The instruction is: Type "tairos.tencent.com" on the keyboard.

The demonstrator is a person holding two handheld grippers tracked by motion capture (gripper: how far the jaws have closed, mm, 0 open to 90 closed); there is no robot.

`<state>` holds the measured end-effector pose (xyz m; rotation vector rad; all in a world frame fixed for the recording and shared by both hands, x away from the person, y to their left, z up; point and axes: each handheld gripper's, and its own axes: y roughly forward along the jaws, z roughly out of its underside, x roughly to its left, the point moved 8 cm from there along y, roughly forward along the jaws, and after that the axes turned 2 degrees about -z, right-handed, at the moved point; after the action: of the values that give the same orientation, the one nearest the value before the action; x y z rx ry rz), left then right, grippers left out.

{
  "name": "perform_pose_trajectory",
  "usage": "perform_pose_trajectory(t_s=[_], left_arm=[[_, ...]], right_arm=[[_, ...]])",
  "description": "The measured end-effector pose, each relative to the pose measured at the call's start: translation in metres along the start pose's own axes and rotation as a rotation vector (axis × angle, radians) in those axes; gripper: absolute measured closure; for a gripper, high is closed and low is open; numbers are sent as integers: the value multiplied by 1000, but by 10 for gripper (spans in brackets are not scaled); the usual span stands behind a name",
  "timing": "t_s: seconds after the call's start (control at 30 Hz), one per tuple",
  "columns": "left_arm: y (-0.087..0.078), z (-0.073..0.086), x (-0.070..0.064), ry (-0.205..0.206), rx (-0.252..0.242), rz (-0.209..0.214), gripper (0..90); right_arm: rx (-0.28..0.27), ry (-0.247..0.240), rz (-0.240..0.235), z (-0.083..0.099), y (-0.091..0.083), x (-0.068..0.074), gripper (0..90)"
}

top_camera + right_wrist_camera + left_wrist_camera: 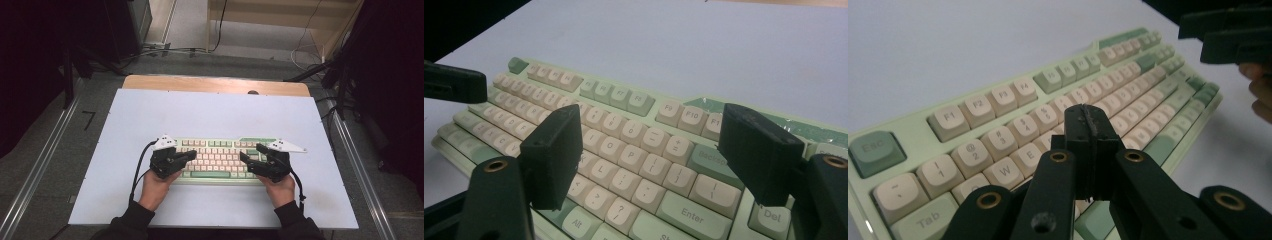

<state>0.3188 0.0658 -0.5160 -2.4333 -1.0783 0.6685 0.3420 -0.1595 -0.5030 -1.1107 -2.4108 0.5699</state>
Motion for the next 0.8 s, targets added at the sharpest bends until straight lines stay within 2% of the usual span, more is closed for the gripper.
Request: perform_pose_trajectory(t_s=[0.1, 0.23, 0.4, 0.57, 0.8], left_arm=[[4, 5, -4, 31, 35, -13, 900], [7, 9, -7, 46, 61, -16, 900], [9, 12, -10, 49, 86, -22, 900], [12, 18, -10, 56, 134, -35, 900], [14, 20, -10, 62, 155, -39, 900]], right_arm=[[-1, -7, -2, 0, 0, 1, 241], [2, -5, -2, 0, 0, 1, 242], [2, -6, -2, 0, 0, 1, 243], [4, -11, -2, 0, 1, 1, 244], [9, -10, -2, 1, 1, 2, 245]])
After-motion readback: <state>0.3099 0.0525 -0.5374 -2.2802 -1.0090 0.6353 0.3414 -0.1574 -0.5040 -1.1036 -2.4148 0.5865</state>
